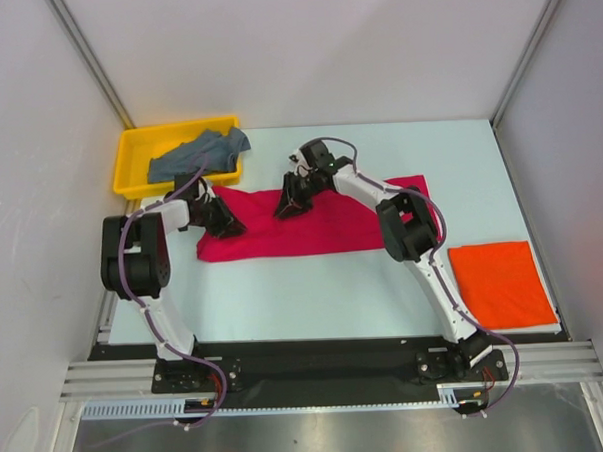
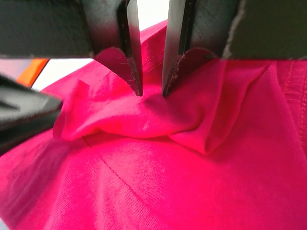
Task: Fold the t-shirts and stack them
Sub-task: Fold the tshirt
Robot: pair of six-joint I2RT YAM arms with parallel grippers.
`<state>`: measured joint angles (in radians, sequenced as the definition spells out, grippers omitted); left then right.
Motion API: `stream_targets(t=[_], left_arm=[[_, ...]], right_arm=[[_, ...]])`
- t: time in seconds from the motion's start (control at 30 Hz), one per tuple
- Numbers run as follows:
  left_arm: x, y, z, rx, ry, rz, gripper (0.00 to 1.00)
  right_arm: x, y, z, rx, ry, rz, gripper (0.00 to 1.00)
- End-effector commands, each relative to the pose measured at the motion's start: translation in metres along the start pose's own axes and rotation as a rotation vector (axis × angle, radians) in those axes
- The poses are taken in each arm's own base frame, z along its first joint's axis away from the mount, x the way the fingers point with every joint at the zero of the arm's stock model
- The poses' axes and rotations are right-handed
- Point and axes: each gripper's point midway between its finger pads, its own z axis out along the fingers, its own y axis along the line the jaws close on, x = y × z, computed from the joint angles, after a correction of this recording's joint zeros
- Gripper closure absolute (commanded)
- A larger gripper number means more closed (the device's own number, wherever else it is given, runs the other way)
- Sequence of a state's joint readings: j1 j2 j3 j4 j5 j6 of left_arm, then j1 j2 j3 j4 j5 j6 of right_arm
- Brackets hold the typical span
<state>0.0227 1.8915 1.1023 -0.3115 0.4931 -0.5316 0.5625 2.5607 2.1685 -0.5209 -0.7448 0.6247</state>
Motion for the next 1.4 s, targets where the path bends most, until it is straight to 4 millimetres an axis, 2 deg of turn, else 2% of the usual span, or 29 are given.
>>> stream_targets(t=[0.0, 0.07, 0.17, 0.33, 0.43, 0.57, 0.63, 0.67, 0.7, 0.8, 0.87, 1.0, 1.03, 1.07, 1.13, 1.23, 1.3, 1.37], left_arm=[[-0.008, 0.005, 0.005, -0.001, -0.02, 0.017, 0.71], [-0.004, 0.007, 0.005, -0.008, -0.006, 0.018, 0.71], [0.002, 0.008, 0.002, -0.011, 0.008, 0.021, 0.71], [0.005, -0.004, -0.015, 0.017, -0.005, 0.038, 0.69], [0.002, -0.005, -0.018, 0.007, -0.006, 0.052, 0.68], [0.003, -0.003, -0.018, 0.001, -0.008, 0.049, 0.68], [0.003, -0.002, -0.017, 0.001, -0.007, 0.049, 0.68], [0.002, -0.003, -0.016, 0.001, -0.007, 0.047, 0.68], [0.001, -0.003, -0.015, 0.0, -0.005, 0.046, 0.68], [0.0, -0.003, -0.016, -0.002, -0.01, 0.047, 0.68], [0.0, -0.001, -0.016, -0.008, -0.008, 0.051, 0.67], [0.001, 0.001, -0.015, -0.013, -0.006, 0.054, 0.67], [0.001, 0.001, -0.014, -0.014, -0.004, 0.054, 0.67], [0.002, 0.002, -0.013, -0.017, 0.0, 0.054, 0.67], [0.004, 0.004, -0.012, -0.019, 0.004, 0.054, 0.67], [0.005, 0.005, -0.012, -0.023, 0.007, 0.05, 0.67], [0.004, 0.004, -0.014, -0.025, 0.003, 0.053, 0.67], [0.004, 0.004, -0.015, -0.028, 0.006, 0.055, 0.67]], right_arm=[[-0.016, -0.018, -0.019, 0.083, -0.054, -0.031, 0.7], [-0.015, -0.029, -0.028, 0.154, -0.052, -0.055, 0.7], [-0.014, -0.012, -0.038, 0.142, -0.049, -0.1, 0.69], [-0.008, 0.033, -0.029, 0.053, -0.043, -0.129, 0.7], [-0.003, 0.038, -0.029, 0.077, -0.043, -0.163, 0.7], [-0.006, 0.05, -0.032, 0.068, -0.069, -0.204, 0.7], [-0.004, 0.046, -0.025, 0.05, -0.053, -0.181, 0.7], [-0.003, 0.051, -0.02, 0.007, -0.037, -0.162, 0.7], [0.001, 0.039, -0.008, -0.003, -0.011, -0.134, 0.71], [0.005, 0.028, 0.008, -0.026, 0.022, -0.096, 0.72], [0.004, 0.024, 0.011, -0.03, 0.019, -0.082, 0.72], [-0.004, -0.001, -0.003, 0.071, -0.012, -0.056, 0.72], [-0.014, -0.003, -0.019, 0.099, -0.054, -0.058, 0.72], [-0.009, -0.015, -0.023, 0.127, -0.048, -0.043, 0.72], [-0.011, -0.025, -0.038, 0.162, -0.058, -0.058, 0.72], [-0.014, -0.013, -0.053, 0.173, -0.075, -0.098, 0.73], [-0.016, 0.012, -0.056, 0.134, -0.084, -0.144, 0.73], [-0.007, 0.033, -0.05, 0.101, -0.054, -0.168, 0.72]])
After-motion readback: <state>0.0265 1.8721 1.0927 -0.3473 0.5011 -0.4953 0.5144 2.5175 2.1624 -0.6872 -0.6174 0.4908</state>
